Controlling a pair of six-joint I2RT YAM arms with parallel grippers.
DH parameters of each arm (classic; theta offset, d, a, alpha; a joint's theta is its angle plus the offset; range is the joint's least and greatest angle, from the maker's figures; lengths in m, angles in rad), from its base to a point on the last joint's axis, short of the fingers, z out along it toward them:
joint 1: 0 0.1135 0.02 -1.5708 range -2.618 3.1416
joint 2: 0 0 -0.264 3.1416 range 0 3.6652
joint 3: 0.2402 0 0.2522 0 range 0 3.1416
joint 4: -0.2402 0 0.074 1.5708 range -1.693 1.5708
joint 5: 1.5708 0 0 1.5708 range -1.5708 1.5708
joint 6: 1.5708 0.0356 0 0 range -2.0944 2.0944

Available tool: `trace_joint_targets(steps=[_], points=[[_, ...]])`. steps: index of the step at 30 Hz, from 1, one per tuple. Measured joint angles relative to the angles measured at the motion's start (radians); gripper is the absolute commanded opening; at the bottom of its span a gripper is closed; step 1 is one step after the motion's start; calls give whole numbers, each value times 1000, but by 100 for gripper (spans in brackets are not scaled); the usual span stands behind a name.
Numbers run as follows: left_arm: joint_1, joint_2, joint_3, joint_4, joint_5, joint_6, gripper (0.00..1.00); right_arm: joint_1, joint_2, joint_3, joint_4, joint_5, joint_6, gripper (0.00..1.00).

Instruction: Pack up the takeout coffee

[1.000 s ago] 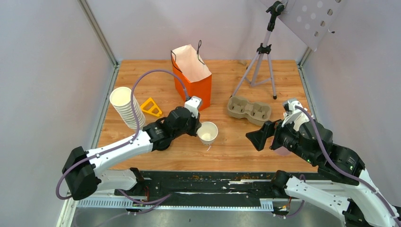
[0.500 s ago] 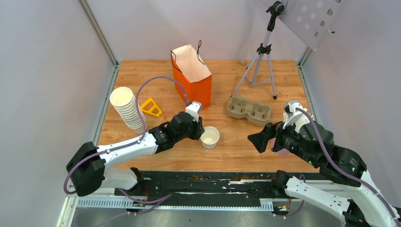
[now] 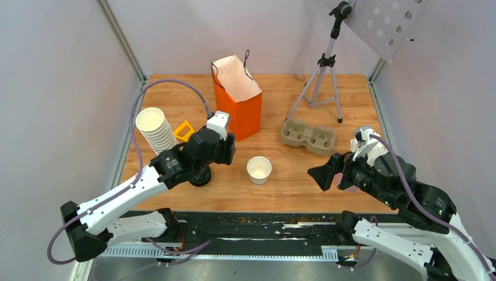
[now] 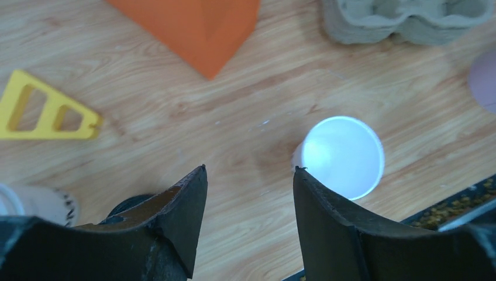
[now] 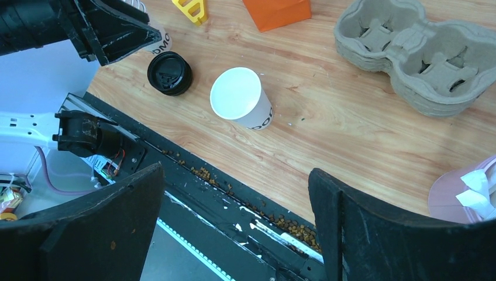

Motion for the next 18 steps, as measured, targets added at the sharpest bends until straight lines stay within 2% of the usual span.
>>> trace_joint_targets(steps=[4,10,14,18], points=[[0,-19,0,-136,-93,-7,59,0,0,0,1,-4,10,92],[8,-8,-98,-210,-185,-39,57,0,16,0,5,-21,17,92],[82,33,-183,-200,-153,-56,52,0,29,6,9,-25,17,91],[148,72,-251,-166,-108,-56,52,0,38,17,14,-26,18,91]])
